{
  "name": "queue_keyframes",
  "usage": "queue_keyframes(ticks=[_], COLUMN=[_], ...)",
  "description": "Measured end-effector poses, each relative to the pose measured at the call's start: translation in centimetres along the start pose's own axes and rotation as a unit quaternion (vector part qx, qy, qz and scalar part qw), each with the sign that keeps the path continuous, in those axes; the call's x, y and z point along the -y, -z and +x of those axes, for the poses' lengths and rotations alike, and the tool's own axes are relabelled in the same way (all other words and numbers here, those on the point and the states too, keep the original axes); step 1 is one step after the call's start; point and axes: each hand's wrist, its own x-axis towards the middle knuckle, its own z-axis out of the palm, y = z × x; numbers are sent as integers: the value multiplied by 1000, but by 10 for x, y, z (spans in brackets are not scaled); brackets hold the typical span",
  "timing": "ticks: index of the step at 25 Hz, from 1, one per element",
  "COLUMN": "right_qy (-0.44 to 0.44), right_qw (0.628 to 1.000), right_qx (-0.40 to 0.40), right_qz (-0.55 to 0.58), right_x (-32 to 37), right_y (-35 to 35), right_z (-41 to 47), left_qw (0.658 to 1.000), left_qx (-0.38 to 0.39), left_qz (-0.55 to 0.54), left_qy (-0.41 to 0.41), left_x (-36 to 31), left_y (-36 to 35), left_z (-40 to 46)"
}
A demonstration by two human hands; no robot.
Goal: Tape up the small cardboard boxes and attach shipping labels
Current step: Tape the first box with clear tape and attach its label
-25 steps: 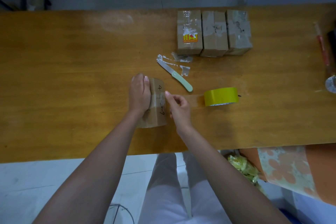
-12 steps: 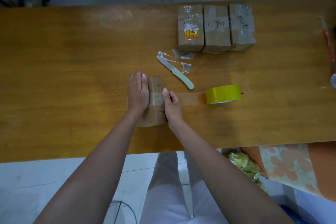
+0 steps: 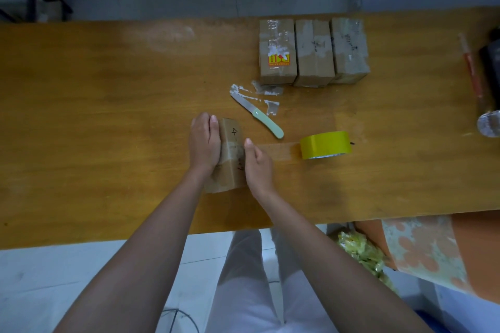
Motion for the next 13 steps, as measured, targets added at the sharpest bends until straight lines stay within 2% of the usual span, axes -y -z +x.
queue_keyframes(ticks=[2,4,8,11,13], right_qy=[5,-11,-12,-5,9], right_qw=[995,990,997,998,998], right_qx=[50,75,70,50,36], right_qz=[-81,-119,-34,48,45], right_x=[9,12,19,37,52], right_y=[0,4,32,52,61], right_z=[-7,-10,-5,1,-1], left_qw=[1000,998,970,946,945], left_qx=[12,31,42,136,131], left_qz=[10,8,-130,-182,-188], left_qy=[3,45,201,231,234], left_x=[-5,-8,-21,-47,-69], left_y=[1,2,21,21,12], left_z=[0,3,-2,-29,-44])
